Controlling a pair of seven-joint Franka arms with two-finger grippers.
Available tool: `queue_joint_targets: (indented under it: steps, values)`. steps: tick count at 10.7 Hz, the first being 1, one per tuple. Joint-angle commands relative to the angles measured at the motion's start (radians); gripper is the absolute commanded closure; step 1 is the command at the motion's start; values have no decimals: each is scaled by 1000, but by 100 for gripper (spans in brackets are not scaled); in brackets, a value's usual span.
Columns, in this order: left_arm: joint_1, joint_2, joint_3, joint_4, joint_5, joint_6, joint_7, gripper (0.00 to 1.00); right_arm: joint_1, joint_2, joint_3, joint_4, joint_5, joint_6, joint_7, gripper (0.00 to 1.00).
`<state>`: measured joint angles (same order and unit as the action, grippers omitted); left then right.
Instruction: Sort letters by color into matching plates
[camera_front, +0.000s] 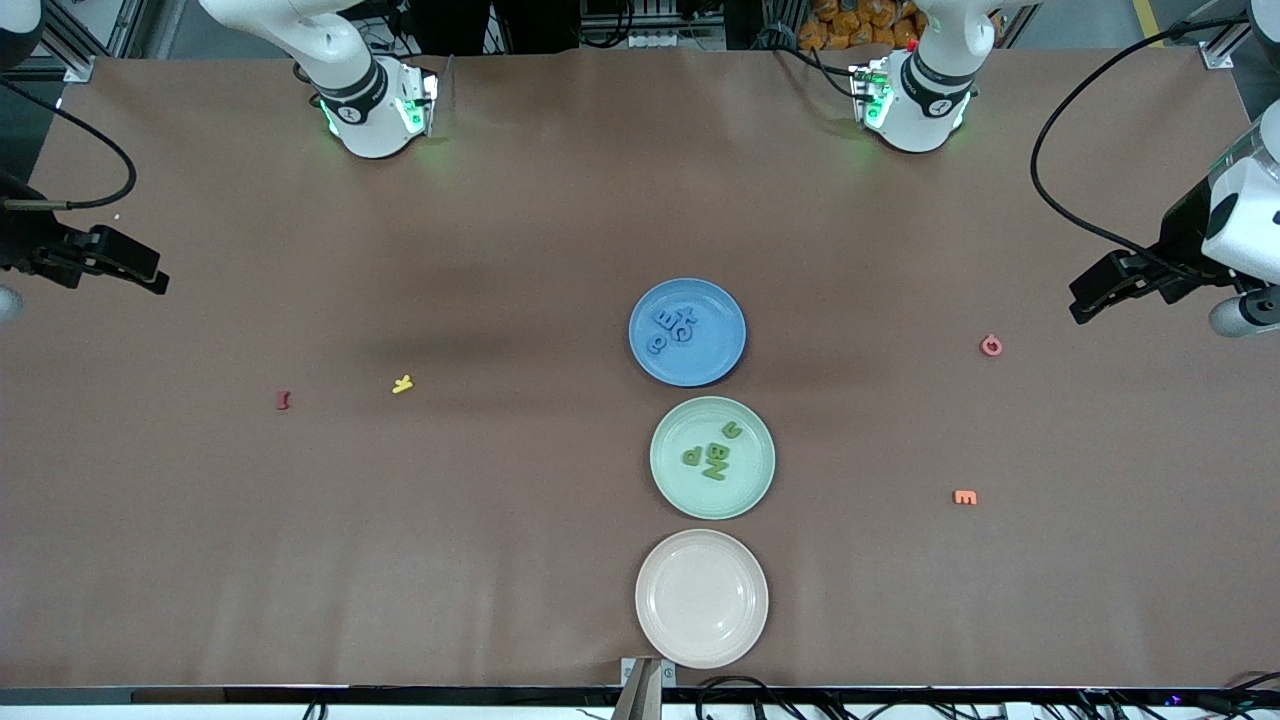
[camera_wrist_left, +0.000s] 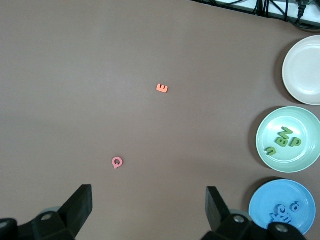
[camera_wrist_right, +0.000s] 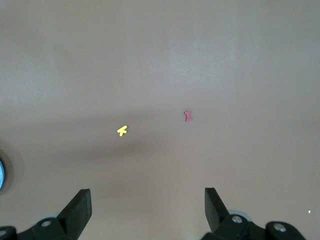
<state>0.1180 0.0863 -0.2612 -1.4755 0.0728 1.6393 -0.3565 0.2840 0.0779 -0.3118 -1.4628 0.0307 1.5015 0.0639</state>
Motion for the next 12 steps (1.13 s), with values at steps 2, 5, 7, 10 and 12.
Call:
queue_joint_targets:
  steps: [2,5,7,10,12]
  values:
    - [3,-11,-4,1,-22,-21,-15,0,6,-14,3,-10,-20,-1,16,0]
    - [-4,-8,-6,3,-21,-24,-18,0,6,-14,3,-10,-20,-1,16,0]
    - [-3,-5,-6,8,-22,-36,-16,0,6,-12,3,-10,-20,-1,14,0]
    - [0,1,-4,12,-24,16,78,0,6,-12,3,-10,-20,-1,14,0]
    - [3,3,-4,15,-24,22,85,0,4,-12,3,-11,-20,-1,14,0]
